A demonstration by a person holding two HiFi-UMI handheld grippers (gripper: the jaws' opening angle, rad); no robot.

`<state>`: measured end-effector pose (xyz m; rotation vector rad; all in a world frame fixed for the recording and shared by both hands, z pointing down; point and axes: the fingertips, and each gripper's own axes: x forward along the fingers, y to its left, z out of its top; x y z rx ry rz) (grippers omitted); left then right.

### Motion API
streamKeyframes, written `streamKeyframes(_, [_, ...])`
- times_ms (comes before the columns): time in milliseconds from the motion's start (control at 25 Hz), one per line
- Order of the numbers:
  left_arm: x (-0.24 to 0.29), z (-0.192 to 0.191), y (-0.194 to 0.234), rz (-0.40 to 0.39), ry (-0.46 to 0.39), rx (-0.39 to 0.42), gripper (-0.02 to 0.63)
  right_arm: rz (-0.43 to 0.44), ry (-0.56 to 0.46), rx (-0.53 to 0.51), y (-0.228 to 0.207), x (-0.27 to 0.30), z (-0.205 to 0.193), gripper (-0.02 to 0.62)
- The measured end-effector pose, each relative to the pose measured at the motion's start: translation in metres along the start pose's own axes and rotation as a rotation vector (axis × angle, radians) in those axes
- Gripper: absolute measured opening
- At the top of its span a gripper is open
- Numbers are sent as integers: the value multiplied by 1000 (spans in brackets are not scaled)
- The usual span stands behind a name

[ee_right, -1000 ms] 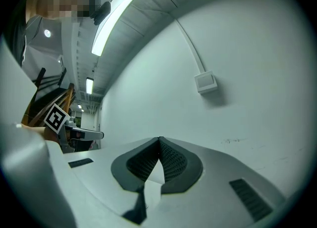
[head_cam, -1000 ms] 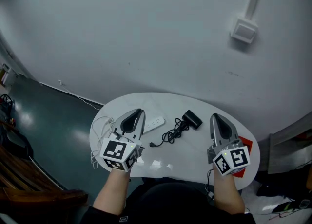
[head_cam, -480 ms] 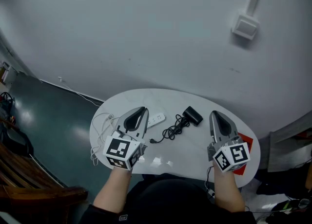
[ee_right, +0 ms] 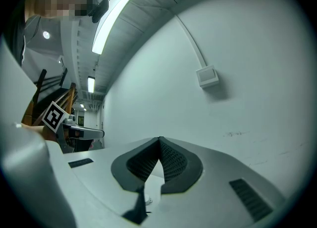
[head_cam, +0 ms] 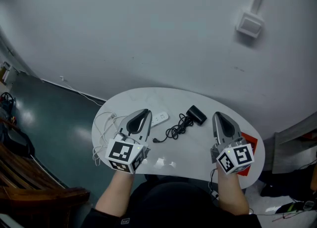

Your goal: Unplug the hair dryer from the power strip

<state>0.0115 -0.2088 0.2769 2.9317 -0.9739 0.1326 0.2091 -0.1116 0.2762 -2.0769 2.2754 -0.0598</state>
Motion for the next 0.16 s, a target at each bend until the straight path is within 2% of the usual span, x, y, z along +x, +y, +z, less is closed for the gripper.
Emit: streamKeyframes(160, [-1,-7,1,5,12,-8,35,10,7,6,2,-1,-5,34])
